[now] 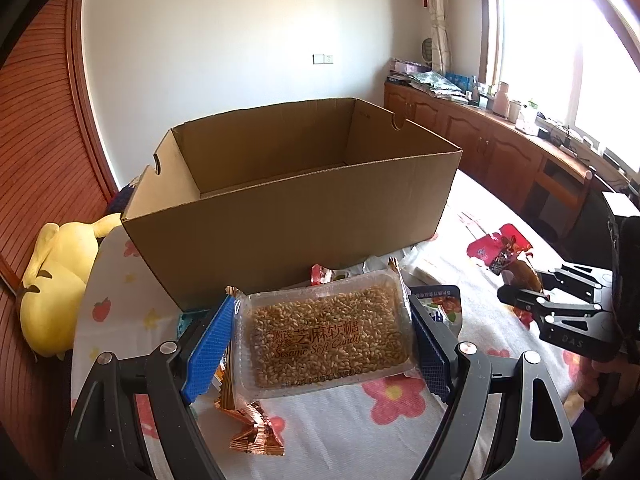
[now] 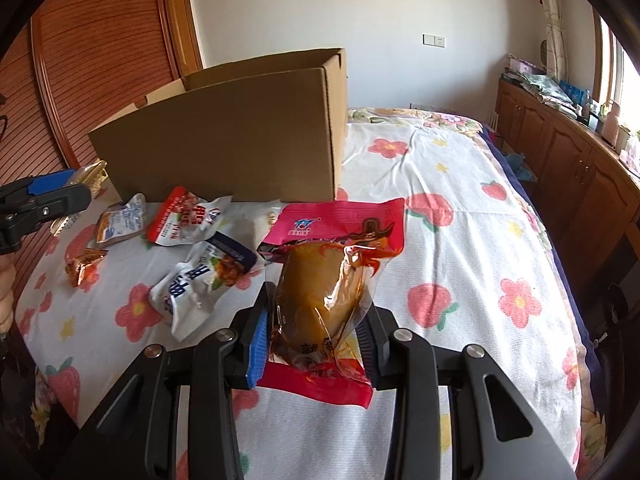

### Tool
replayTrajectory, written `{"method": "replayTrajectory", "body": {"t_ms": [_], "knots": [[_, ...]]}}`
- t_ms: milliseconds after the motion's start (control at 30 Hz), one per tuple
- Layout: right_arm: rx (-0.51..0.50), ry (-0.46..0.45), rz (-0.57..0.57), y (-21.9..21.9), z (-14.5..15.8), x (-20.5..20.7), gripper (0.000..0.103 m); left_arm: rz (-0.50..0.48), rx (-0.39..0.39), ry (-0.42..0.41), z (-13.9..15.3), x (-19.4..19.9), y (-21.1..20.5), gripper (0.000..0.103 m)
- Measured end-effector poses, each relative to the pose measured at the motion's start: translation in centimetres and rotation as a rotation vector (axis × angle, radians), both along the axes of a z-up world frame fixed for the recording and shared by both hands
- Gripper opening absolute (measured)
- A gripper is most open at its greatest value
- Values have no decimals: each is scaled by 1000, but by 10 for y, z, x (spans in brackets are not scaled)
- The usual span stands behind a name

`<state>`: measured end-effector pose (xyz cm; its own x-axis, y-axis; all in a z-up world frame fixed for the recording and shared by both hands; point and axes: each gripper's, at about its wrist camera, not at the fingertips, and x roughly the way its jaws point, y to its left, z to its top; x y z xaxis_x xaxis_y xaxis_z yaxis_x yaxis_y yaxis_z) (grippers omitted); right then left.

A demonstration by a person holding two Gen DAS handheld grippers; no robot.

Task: Organize snacks
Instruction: 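Close the left tool on the sesame candy tray while the right tool grasps the pink snack, then lift the sesame tray and pink snack and carry both over the box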

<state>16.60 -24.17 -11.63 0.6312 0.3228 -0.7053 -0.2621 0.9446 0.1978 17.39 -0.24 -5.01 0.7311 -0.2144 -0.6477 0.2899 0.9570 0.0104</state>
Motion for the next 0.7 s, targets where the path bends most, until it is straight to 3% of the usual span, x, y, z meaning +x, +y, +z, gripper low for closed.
{"method": "replayTrajectory", "body": {"t_ms": [400,700], "knots": [[17,-20,29,10,11,-9,39,2,-6,-22,7,-5,2,84],[10,-88,72,23,41,0,39,9,-1,-55,17,5,7,84]]}}
